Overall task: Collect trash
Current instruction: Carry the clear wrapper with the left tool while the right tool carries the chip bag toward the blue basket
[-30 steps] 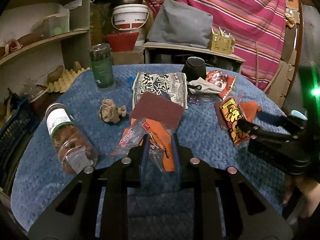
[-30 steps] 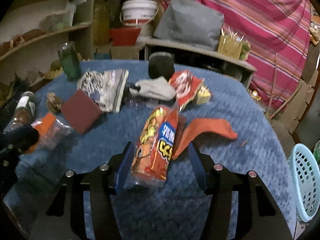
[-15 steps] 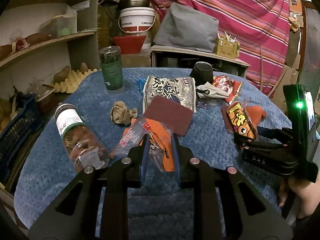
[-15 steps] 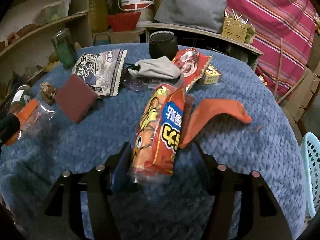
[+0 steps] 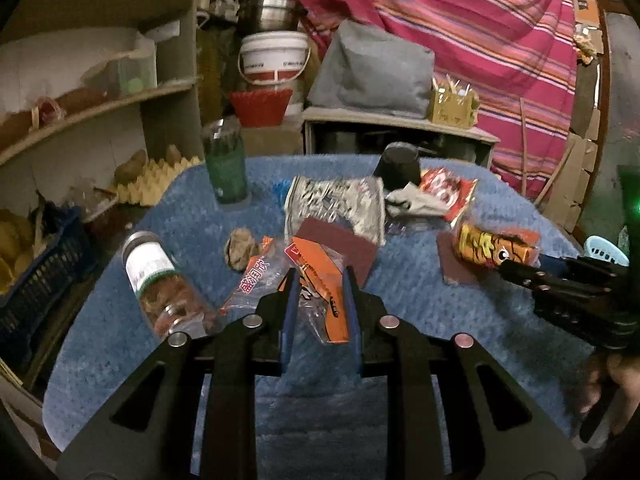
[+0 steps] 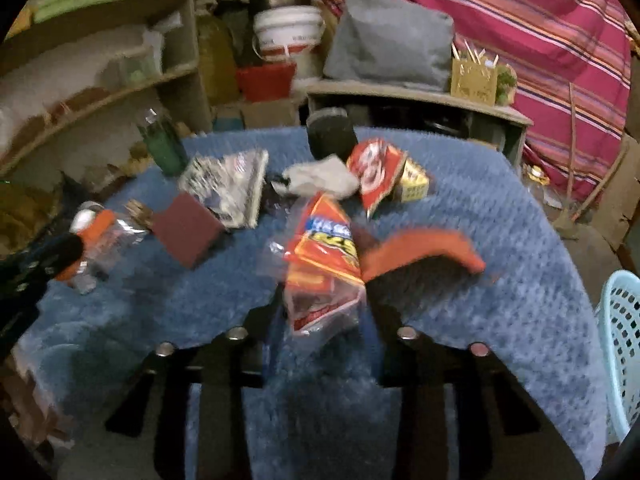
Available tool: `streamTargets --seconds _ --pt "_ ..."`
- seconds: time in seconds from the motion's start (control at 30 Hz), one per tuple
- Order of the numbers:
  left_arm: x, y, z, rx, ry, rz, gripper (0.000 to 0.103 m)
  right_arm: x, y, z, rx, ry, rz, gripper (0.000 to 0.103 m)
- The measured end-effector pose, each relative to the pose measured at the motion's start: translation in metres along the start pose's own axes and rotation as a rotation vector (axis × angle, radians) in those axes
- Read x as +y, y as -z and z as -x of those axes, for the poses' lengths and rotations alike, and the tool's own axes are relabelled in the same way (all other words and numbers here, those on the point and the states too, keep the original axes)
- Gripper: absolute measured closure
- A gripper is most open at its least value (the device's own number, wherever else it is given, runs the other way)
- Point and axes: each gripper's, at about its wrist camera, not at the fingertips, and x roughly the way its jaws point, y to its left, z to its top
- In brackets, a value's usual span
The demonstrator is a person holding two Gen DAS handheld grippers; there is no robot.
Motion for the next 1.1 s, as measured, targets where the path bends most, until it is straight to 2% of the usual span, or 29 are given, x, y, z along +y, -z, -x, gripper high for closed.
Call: streamTargets --seconds 0.03,0.07,0.13,0.17,0.27,0.47,0.63,0.7,0.77,0.8,0.97,1.03,1.1 --pt "-0.003 -0.002 0.004 -0.012 0.001 -0.004 0.082 -0.004 -0.001 0.011 -0.022 -0.009 0.008 0.077" --pt "-0.006 -0.006 0.008 -0.023 0.001 -0.007 0.083 -0.007 -0.002 0.017 -0.030 -0.003 0.015 0.081" --pt "-0.011 -0.011 0.011 -0.028 0.004 -0.005 0.082 -0.016 -0.003 0.029 -0.047 -0.008 0.023 0.083" --pt "-0.013 -0.013 0.011 -0.028 0.006 -0.003 0.082 -0.021 -0.001 0.033 -0.051 -0.003 0.023 0.090" --pt "-0.023 -0.018 0.014 -0.033 0.008 -0.007 0.082 -0.039 0.002 0.043 -0.062 0.015 0.016 0.097" --pt "-0.050 -0.025 0.021 -0.050 0.029 -0.028 0.082 -0.082 0.008 0.062 -0.088 -0.001 -0.052 0.098" --pt "-0.060 -0.024 0.016 -0.035 0.035 -0.030 0.082 -0.108 0.016 0.057 -0.042 0.000 -0.120 0.096" --pt "-0.062 -0.020 0.014 -0.028 0.027 -0.043 0.082 -0.118 0.018 0.050 -0.020 0.031 -0.155 0.091" --pt "-0.062 -0.016 0.013 -0.022 0.021 -0.053 0.082 -0.125 0.019 0.047 -0.008 0.049 -0.165 0.059" --pt "-0.061 -0.015 0.013 -0.019 0.021 -0.054 0.082 -0.126 0.019 0.047 -0.008 0.061 -0.166 0.053" --pt "-0.058 -0.008 0.008 0.000 0.020 -0.066 0.082 -0.130 0.022 0.038 0.040 0.119 -0.134 0.043" --pt "-0.058 -0.007 0.007 0.002 0.022 -0.068 0.082 -0.133 0.029 0.028 0.085 0.158 -0.123 0.043" --pt "-0.057 -0.006 0.006 0.003 0.026 -0.066 0.082 -0.140 0.036 0.017 0.134 0.156 -0.140 0.043"
